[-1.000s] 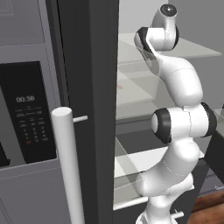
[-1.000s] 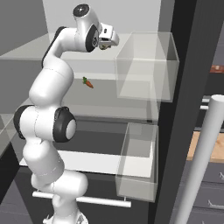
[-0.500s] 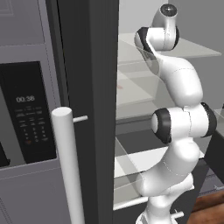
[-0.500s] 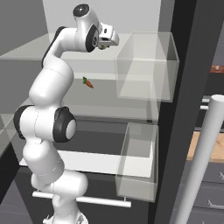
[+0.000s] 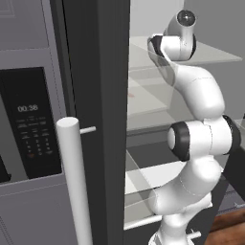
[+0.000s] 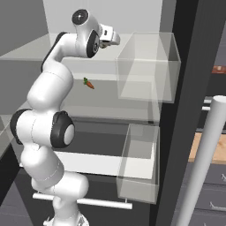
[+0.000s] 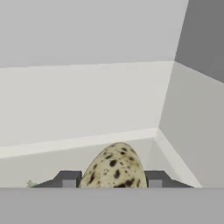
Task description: Pick the egg and butter from the fridge and place them by the bowl for mixing.
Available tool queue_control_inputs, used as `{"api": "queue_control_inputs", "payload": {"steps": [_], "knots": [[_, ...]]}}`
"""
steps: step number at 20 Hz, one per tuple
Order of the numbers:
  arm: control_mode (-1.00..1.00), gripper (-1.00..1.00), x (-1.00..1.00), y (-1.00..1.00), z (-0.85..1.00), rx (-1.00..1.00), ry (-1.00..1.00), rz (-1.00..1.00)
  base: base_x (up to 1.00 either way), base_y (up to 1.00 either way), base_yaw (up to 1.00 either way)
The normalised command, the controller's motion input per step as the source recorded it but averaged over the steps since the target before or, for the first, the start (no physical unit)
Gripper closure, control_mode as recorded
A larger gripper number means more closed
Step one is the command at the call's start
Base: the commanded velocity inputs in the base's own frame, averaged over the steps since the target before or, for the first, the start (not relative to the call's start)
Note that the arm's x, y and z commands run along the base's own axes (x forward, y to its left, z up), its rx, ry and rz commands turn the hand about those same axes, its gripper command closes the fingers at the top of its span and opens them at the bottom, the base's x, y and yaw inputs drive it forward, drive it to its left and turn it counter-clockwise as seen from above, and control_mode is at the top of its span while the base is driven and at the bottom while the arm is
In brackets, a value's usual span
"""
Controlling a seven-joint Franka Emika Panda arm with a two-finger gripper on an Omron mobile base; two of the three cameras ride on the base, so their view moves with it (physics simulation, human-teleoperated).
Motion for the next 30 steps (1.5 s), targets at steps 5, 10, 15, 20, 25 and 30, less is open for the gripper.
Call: {"api": "queue_control_inputs", "payload": {"steps": [5, 10, 15, 20, 25, 30], "knots": [[-1.0, 1.0, -0.39, 0.0, 0.09, 0.0, -0.26, 0.0, 0.0, 0.0, 0.0], [-1.0, 1.0, -0.94, 0.03, 0.39, 0.0, -0.47, 0.0, 0.0, 0.0, 0.0], [-1.0, 1.0, -1.0, 0.15, 0.19, 0.0, -0.38, 0.0, 0.0, 0.0, 0.0], [-1.0, 1.0, -1.0, 0.29, 0.02, 0.0, -0.26, 0.0, 0.0, 0.0, 0.0], [-1.0, 1.0, -1.0, 0.34, 0.0, 0.0, -0.03, 0.0, 0.0, 0.0, 0.0], [-1.0, 1.0, -1.0, 0.39, -0.05, 0.01, 0.17, 0.0, 0.0, 0.0, 0.0]]}}
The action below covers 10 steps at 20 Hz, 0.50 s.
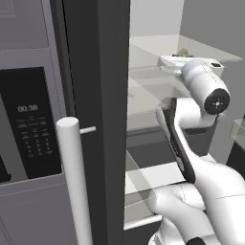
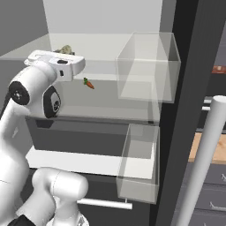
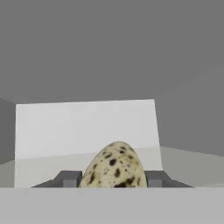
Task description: Pick the egg and butter from the fridge and place them by the bowl for mixing.
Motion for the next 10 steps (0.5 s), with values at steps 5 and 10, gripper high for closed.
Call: {"api": "queue_control_inputs", "payload": {"steps": [5, 10], "knots": [[-1.0, 1.0, -1.0, 0.35, -0.89, 0.0, 0.47, 0.0, 0.0, 0.0, 0.0], [-1.0, 1.0, -1.0, 0.12, -1.0, 0.0, 0.62, 0.0, 0.0, 0.0, 0.0]]}}
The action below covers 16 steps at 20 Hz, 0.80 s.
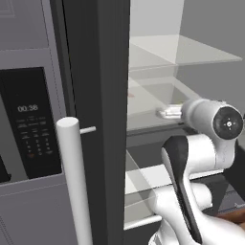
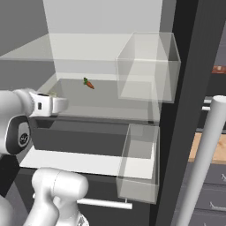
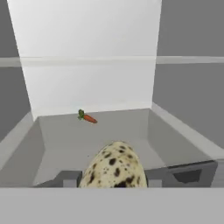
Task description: Pick the egg and butter from the fridge and place them by the bowl for mixing.
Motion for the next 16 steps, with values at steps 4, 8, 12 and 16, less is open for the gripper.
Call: {"api": "queue_control_inputs", "payload": {"steps": [4, 8, 12, 16], "knots": [[-1.0, 1.0, -1.0, -0.04, -1.0, 0.03, 0.64, 0.0, 0.0, 0.0, 0.0], [-1.0, 1.0, -0.66, -0.16, -0.49, 0.19, 0.63, 0.0, 0.0, 0.0, 0.0], [-1.0, 1.0, -0.11, -0.01, -0.01, 0.02, 0.1, 0.0, 0.0, 0.0, 0.0], [-1.0, 1.0, 0.0, 0.0, 0.0, 0.0, 0.0, 0.0, 0.0, 0.0, 0.0]]}}
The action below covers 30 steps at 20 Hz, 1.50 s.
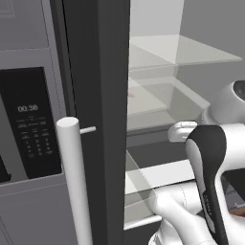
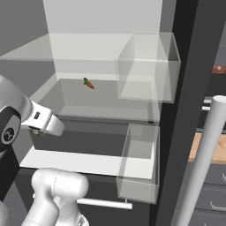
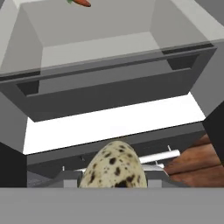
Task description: Pick the egg and butter from the fridge and place them by the bowl for mixing.
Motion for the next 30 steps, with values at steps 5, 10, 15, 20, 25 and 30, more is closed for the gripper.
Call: {"api": "queue_control_inputs", "payload": {"steps": [5, 10, 15, 20, 25, 30], "knots": [[-1.0, 1.0, -0.04, 0.01, -0.07, 0.0, 0.07, 0.0, 0.0, 0.0, 0.0], [1.0, 1.0, 0.0, 0.0, 0.0, 0.0, 0.0, 0.0, -0.31, 0.12, -0.08], [1.0, 1.0, 0.0, 0.0, 0.0, 0.0, 0.0, 0.0, -0.93, 0.02, -0.28], [1.0, 1.0, 0.0, 0.0, 0.0, 0.0, 0.0, 0.0, -0.95, 0.02, -0.48], [1.0, 1.0, 0.0, 0.0, 0.0, 0.0, 0.0, 0.0, -0.38, 0.05, -0.85], [1.0, 1.0, 0.0, 0.0, 0.0, 0.0, 0.0, 0.0, -0.13, 0.02, -0.95]]}}
